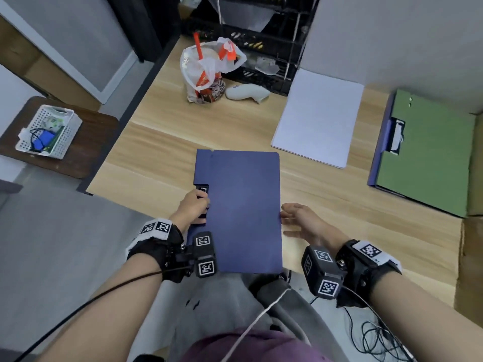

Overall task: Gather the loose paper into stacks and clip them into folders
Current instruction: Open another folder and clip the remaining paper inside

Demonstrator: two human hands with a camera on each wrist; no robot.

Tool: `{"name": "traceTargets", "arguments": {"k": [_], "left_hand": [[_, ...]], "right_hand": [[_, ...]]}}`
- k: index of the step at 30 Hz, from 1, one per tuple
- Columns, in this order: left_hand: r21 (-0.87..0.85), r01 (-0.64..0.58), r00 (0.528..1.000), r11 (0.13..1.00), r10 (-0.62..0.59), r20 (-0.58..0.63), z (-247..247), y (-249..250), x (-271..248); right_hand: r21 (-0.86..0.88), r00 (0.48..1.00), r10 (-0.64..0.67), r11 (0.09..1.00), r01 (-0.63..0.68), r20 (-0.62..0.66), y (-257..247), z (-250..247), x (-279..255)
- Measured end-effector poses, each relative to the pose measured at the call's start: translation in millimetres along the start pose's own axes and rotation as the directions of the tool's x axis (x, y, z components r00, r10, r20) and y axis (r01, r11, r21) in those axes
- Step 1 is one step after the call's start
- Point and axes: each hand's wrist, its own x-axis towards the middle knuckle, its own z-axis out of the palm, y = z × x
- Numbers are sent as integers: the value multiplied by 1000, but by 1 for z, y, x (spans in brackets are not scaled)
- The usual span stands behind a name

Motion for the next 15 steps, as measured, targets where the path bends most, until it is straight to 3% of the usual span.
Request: {"name": "traceTargets", "arguments": {"k": [8,15], "left_hand": [[59,-16,984,998,5,179,103,26,-45],[127,-77,932,989,26,360,175,51,-69]], "right_hand": [[81,997,-5,997,11,-75,72,-99,-46],[331,982,-24,940,86,-187,109,-155,-77]]}}
